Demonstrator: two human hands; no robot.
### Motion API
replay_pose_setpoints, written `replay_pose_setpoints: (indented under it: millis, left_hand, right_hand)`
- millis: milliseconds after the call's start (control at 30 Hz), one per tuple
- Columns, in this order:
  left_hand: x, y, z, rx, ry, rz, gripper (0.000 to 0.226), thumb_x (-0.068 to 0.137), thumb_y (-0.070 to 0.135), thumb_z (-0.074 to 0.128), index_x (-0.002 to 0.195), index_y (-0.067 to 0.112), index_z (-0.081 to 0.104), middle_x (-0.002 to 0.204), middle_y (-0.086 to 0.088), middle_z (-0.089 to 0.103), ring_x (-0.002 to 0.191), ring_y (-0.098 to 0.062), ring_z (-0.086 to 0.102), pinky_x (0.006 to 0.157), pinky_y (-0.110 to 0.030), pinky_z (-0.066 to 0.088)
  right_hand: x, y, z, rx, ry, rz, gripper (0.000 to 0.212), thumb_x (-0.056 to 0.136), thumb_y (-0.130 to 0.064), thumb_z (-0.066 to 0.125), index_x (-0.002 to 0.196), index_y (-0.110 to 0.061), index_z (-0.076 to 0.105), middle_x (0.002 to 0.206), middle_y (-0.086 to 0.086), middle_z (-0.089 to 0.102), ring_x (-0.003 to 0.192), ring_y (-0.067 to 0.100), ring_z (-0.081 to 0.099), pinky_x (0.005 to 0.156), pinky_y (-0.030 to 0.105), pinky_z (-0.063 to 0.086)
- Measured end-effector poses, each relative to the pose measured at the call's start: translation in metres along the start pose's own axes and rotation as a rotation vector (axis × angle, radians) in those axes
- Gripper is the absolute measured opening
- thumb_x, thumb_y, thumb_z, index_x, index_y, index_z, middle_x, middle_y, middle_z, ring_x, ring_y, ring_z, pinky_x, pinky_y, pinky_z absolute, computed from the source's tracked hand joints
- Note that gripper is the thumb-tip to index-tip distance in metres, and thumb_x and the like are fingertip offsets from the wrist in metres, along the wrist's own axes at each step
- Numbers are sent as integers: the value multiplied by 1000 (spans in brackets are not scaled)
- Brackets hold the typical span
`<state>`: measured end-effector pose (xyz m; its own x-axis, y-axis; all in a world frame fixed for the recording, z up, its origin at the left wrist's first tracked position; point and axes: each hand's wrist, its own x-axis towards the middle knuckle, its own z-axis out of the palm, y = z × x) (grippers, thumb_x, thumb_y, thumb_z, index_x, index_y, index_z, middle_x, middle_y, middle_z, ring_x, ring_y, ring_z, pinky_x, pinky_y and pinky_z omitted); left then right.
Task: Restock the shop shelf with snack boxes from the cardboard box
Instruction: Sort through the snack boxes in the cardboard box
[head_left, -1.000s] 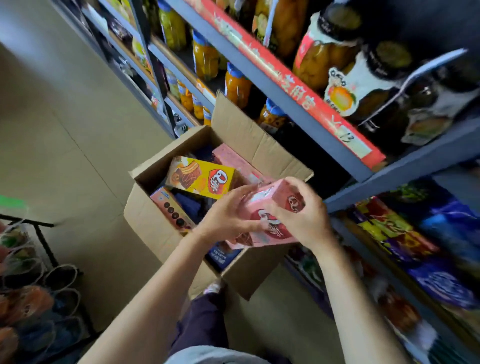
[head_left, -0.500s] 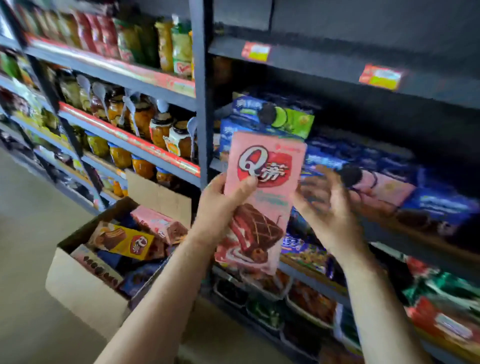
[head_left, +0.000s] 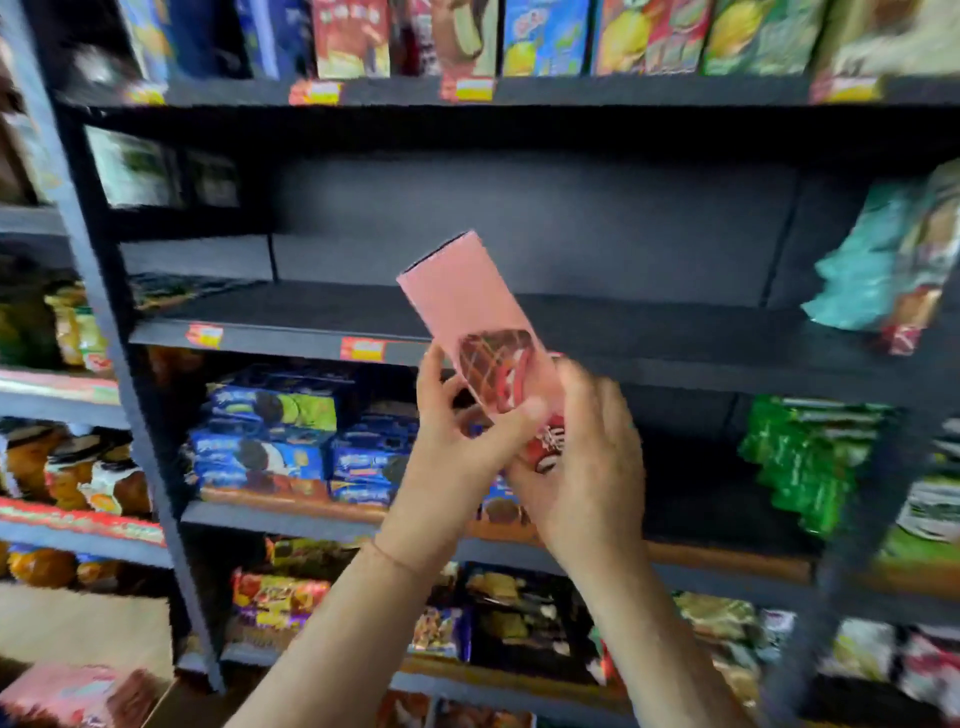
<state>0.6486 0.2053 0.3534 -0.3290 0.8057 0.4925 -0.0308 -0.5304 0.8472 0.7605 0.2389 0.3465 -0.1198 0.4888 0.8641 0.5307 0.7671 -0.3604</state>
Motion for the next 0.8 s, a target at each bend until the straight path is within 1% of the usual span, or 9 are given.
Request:
replay_pose_setpoints:
  millis: [133,233,300,367,433,500,567,733,800]
  left_hand:
    - [18,10,11,-288,-44,-19,59,83,18,73,135,3,50,128,-25,62,118,-36,62,101,-45,52]
    - [27,4,11,-414,-117,-173,62,86,30,66,139,2,49,135,-30,55,126,-43,54,105,-53,46]
    - [29,1,18,-431,-128,-215,67,84,36,62,142,5,48,137,-27,56,127,-43,53,103,-54,47]
    - [33,2,24,-446,-140,-215,72,81,38,63,144,8,45,136,-23,59,125,-40,56,101,-52,50]
    - [39,5,29,-472,-181,-207,79,77,41,67,145,9,44,135,-20,60,121,-35,59,99,-49,51]
    - [47,7,35,-492,-241,-197,79,78,42,66,146,8,44,136,-19,60,122,-33,59,99,-46,50]
    - [57,10,42,-457,-287,-186,75,82,43,63,146,9,43,138,-20,58,127,-36,55,105,-49,47]
    - [72,17,69,-244,-324,-32,45,91,26,64,132,12,57,122,-14,69,109,-31,68,87,-40,57]
    - [74,22,74,-181,-299,28,42,88,21,72,127,11,59,115,-12,72,104,-31,70,83,-38,57]
  right_hand:
    - [6,6,-22,93,-141,-146,58,88,-47,58,139,-22,54,123,2,50,115,23,51,94,44,49]
    - [11,18,-40,48,-81,-203,41,94,-45,53,132,-31,62,130,-2,48,122,18,44,105,43,38]
    - [19,26,-50,-44,-58,-111,55,91,-56,53,142,-33,50,142,1,39,133,19,36,109,40,34]
    - [30,31,-64,53,-140,153,83,81,-72,57,150,-33,31,149,0,33,138,15,34,106,34,36]
    - [42,33,-76,281,-272,412,95,67,-75,61,147,-32,33,144,-6,47,128,9,50,99,31,46]
    - [53,36,-84,413,-370,494,73,70,-68,67,130,-30,51,119,-11,69,99,3,68,81,27,56]
    - [64,41,-88,402,-351,458,46,78,-56,73,113,-29,60,99,-13,74,81,-1,71,68,21,55]
    - [87,52,-83,375,-98,407,44,79,-53,75,111,-28,57,98,-12,72,87,3,70,76,29,58]
    - [91,57,-80,454,-75,429,43,83,-50,72,115,-26,58,101,-12,71,90,3,70,78,25,57]
